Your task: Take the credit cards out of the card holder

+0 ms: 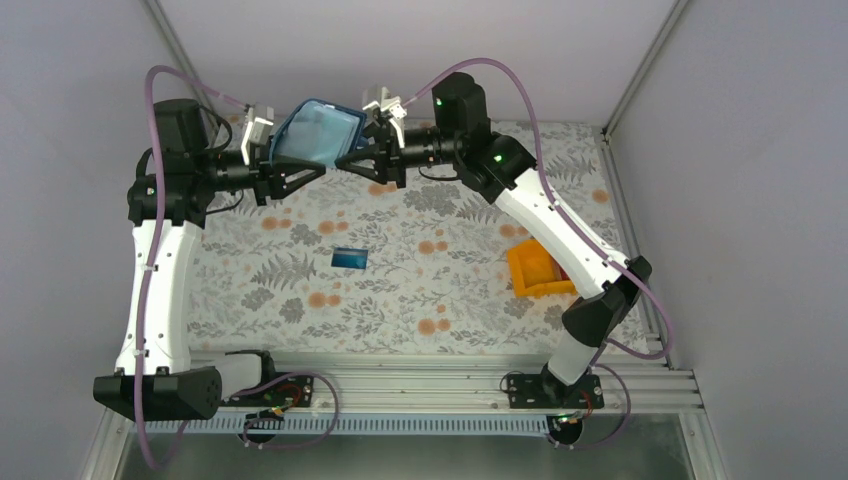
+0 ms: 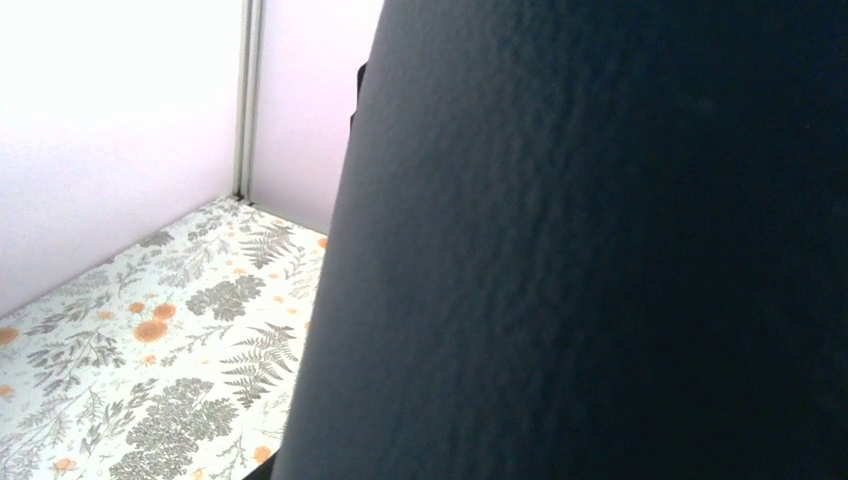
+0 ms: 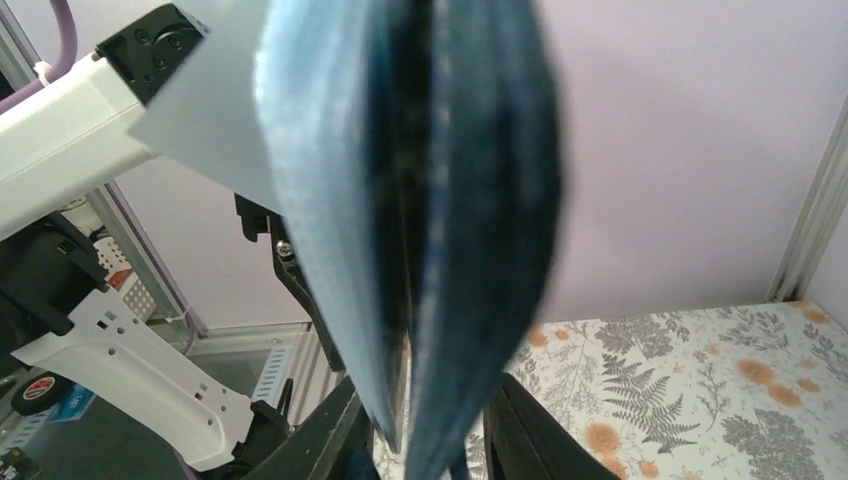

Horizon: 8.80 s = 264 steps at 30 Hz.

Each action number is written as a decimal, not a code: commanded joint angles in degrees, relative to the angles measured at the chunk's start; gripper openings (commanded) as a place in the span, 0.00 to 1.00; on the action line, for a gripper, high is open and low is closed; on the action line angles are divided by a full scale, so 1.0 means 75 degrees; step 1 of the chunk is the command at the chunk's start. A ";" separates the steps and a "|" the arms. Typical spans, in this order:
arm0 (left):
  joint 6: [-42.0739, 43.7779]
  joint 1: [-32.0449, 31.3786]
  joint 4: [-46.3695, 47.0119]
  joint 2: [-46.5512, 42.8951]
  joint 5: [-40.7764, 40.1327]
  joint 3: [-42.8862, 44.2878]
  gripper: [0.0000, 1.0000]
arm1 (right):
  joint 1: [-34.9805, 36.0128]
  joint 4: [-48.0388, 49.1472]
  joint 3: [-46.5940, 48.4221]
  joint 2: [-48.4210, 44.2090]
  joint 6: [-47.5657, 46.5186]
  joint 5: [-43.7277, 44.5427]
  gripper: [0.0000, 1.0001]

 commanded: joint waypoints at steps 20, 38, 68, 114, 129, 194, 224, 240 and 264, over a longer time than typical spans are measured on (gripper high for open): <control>0.0443 0.0017 -0.0035 -0.0190 -0.0464 -0.0386 0.02 | -0.0048 0.0190 0.0842 0.0377 0.0533 -0.0607 0.04; -0.0096 0.0051 0.0293 0.0069 -0.3596 0.0195 1.00 | 0.0614 -0.1955 0.0759 0.0573 0.1261 0.5289 0.04; -0.0275 0.0029 0.0494 0.0047 -0.4478 -0.0335 0.57 | 0.1652 -0.1476 0.1123 0.0716 0.0589 0.4711 0.04; 0.0528 0.0298 -0.0215 -0.0180 -0.2619 0.0130 0.46 | 0.0258 -0.2064 -0.0283 -0.0829 -0.1314 0.2115 0.04; 0.0399 0.0321 -0.0268 -0.0301 -0.1687 -0.0355 0.02 | -0.1015 -0.1453 -0.1007 -0.1515 -0.0821 0.1731 0.38; 0.2039 0.0344 -0.1220 -0.0426 0.0472 -0.0267 0.02 | 0.0335 -0.0114 0.0312 0.0948 0.0321 -0.1161 0.11; 0.1519 0.0346 -0.0728 -0.0354 -0.0113 -0.0324 0.02 | 0.1088 -0.0151 -0.0354 0.0310 -0.1216 -0.1499 0.30; 0.1580 0.0346 -0.0631 -0.0427 -0.0213 -0.0266 0.02 | 0.1015 0.0594 0.1030 0.1560 0.2950 -0.1125 0.35; 0.1983 0.0338 -0.1156 -0.0454 0.0668 -0.0086 0.02 | 0.0663 0.0210 0.0430 0.0227 0.0698 -0.2100 0.04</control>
